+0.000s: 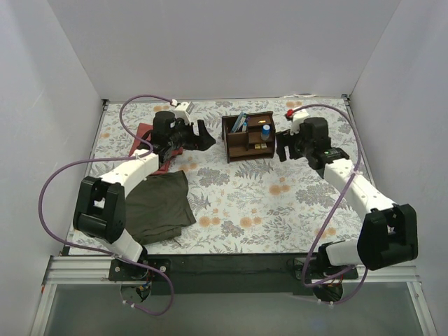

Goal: Sort the stationery into containers
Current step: Reset both arms

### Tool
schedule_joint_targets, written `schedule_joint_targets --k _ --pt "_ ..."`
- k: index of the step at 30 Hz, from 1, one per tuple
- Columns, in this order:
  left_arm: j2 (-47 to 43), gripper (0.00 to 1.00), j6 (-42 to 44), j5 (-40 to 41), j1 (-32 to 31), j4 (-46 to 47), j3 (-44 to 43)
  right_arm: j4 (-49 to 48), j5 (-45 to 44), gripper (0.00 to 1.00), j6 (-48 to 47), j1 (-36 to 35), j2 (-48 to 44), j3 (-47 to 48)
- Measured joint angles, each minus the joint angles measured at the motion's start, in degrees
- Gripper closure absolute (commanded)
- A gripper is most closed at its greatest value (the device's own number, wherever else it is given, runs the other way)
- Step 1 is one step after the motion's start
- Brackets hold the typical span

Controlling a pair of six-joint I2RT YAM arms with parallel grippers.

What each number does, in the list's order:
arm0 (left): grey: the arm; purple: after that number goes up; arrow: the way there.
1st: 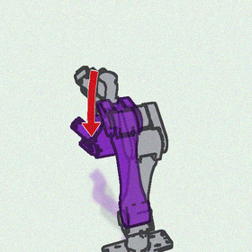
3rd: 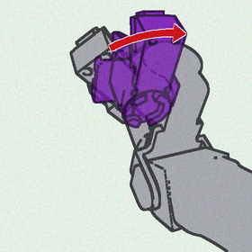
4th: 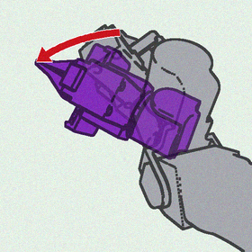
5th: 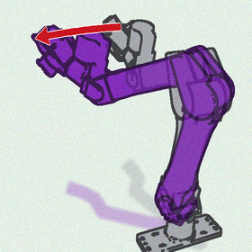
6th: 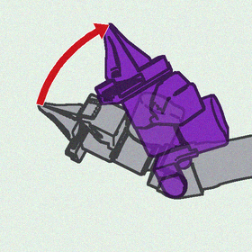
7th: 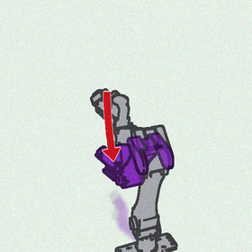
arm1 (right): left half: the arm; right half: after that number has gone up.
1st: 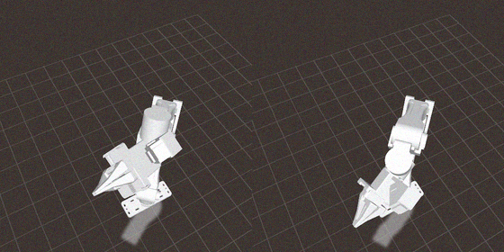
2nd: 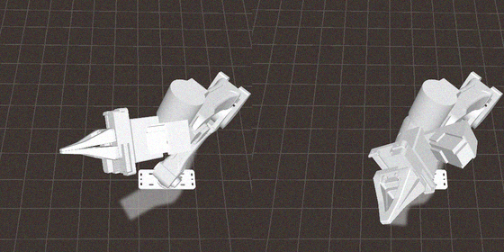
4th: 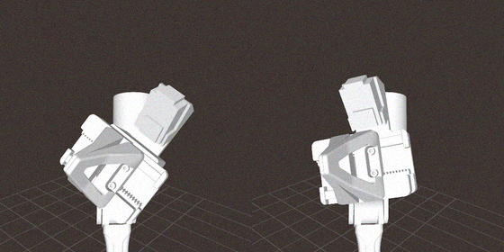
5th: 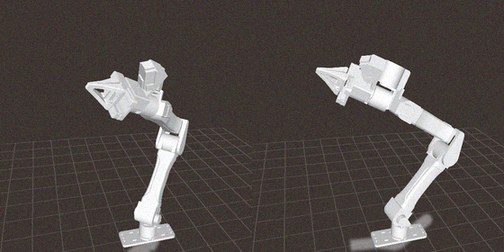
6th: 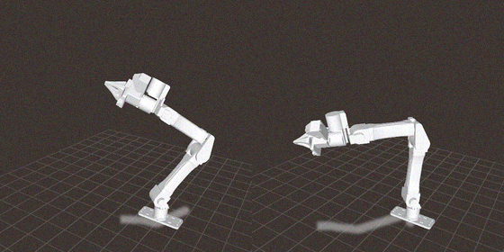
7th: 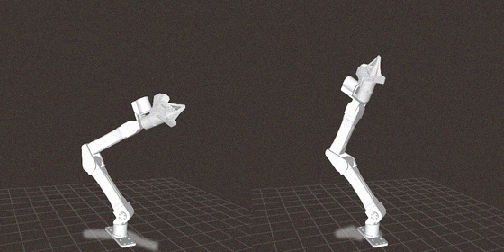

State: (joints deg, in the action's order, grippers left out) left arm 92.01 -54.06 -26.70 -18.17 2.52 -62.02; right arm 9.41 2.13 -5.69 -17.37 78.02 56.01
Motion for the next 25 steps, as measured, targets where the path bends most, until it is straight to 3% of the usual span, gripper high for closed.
schedule_joint_targets --k 4,7,10,25 --pt "-1.7 0.2 1.3 10.1 0.1 -0.8 0.5 2.6 0.3 0.12 3.3 10.3 -0.5 0.8" --pt "-1.9 0.19 1.5 17.6 0.1 -1.3 0.5 4.7 0.4 0.02 5.8 19.4 2.2 2.9" --pt "-1.9 0.19 2.0 23.1 0.2 -2.6 0.5 6.4 -1.9 0.02 7.1 25.0 5.7 6.7" --pt "0.4 0.2 8.4 29.3 1.4 -11.2 -6.9 7.6 -6.1 0.02 8.8 24.4 6.6 10.4"
